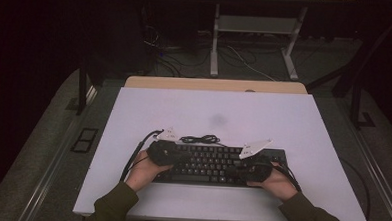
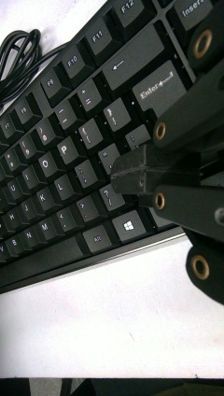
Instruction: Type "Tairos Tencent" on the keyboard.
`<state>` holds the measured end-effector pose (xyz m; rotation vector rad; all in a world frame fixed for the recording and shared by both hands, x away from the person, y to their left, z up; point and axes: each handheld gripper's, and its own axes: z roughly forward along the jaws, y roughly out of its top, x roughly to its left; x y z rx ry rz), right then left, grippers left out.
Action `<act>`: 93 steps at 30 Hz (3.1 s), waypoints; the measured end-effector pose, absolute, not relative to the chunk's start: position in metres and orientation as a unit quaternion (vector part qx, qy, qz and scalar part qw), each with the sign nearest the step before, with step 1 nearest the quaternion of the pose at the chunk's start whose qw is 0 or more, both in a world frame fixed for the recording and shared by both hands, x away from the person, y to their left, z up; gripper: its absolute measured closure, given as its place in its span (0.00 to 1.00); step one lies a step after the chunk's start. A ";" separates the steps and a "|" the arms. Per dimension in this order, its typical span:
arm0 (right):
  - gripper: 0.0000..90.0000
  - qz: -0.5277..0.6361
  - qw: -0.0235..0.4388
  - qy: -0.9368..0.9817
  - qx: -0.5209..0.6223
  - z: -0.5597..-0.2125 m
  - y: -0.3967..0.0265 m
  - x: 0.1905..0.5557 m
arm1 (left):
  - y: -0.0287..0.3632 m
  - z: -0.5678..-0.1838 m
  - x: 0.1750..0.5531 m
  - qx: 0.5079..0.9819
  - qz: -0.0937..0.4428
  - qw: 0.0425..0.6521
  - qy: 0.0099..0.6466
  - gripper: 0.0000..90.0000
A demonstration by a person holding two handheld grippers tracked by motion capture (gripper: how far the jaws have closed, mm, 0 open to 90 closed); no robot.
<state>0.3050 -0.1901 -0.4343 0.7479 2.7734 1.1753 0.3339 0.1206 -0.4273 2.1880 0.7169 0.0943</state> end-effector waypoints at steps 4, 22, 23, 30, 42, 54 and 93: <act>0.99 0.379 0.019 0.893 0.241 -0.434 -0.190 0.305 | 0.126 -0.423 0.333 0.862 0.042 0.416 0.286 0.99; 0.99 0.379 0.021 0.893 0.241 -0.434 -0.190 0.305 | 0.151 -0.417 0.319 0.842 0.062 0.451 0.288 0.49; 0.99 0.379 0.021 0.893 0.241 -0.434 -0.190 0.305 | 0.152 -0.417 0.318 0.839 0.065 0.456 0.289 0.45; 0.99 0.379 0.021 0.893 0.241 -0.434 -0.190 0.305 | 0.155 -0.421 0.315 0.839 0.073 0.453 0.293 0.17; 0.99 0.392 0.019 0.887 0.243 -0.430 -0.192 0.305 | 0.156 -0.421 0.315 0.838 0.078 0.453 0.295 0.15; 0.70 0.434 0.014 0.864 0.254 -0.421 -0.196 0.307 | 0.156 -0.422 0.314 0.836 0.076 0.455 0.296 0.15; 0.37 0.483 0.042 0.836 0.257 -0.400 -0.154 0.335 | 0.157 -0.422 0.314 0.834 0.078 0.458 0.298 0.16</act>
